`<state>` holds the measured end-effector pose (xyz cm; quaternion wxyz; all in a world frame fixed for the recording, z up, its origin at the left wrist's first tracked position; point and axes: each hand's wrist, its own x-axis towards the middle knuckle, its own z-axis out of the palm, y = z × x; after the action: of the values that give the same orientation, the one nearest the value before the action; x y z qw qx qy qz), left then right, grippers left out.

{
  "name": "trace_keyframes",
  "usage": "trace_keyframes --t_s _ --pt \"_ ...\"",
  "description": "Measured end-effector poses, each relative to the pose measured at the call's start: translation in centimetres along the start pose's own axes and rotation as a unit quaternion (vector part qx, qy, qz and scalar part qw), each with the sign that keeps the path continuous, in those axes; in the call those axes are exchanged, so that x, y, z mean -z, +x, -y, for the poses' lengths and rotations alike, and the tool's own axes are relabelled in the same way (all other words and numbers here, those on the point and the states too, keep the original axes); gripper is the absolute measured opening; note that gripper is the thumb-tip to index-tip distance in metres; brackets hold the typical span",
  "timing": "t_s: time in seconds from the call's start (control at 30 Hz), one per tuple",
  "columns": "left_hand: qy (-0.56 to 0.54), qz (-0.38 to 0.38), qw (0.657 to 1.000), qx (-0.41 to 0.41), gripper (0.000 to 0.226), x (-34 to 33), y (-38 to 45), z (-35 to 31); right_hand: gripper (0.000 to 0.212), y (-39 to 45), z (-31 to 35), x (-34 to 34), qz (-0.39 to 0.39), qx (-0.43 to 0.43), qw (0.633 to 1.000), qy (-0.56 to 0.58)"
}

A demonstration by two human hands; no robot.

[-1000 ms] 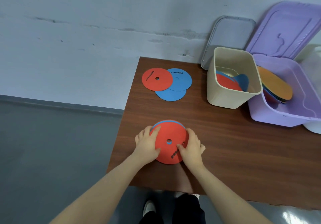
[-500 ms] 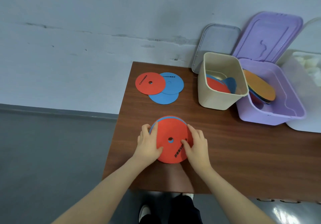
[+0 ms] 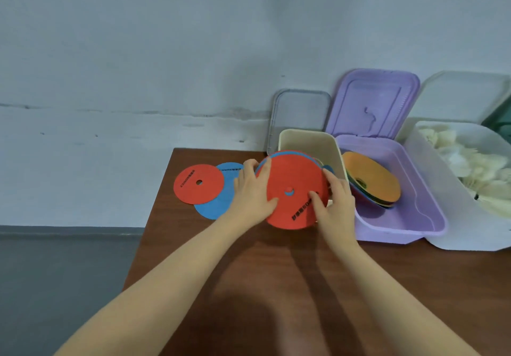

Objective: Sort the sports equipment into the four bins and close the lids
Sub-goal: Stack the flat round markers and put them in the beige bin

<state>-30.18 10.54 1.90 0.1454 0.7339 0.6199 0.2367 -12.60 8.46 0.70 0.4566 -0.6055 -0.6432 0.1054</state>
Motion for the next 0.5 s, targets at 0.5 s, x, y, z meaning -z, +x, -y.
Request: trace_keyframes --t_s 0.5 --pt "0.145 0.121 0.982 0.022 0.079 -6.9 13.1 -3.7 0.039 11.5 -10.9 -0.5 0.129 -0.067 0.974 -0.175"
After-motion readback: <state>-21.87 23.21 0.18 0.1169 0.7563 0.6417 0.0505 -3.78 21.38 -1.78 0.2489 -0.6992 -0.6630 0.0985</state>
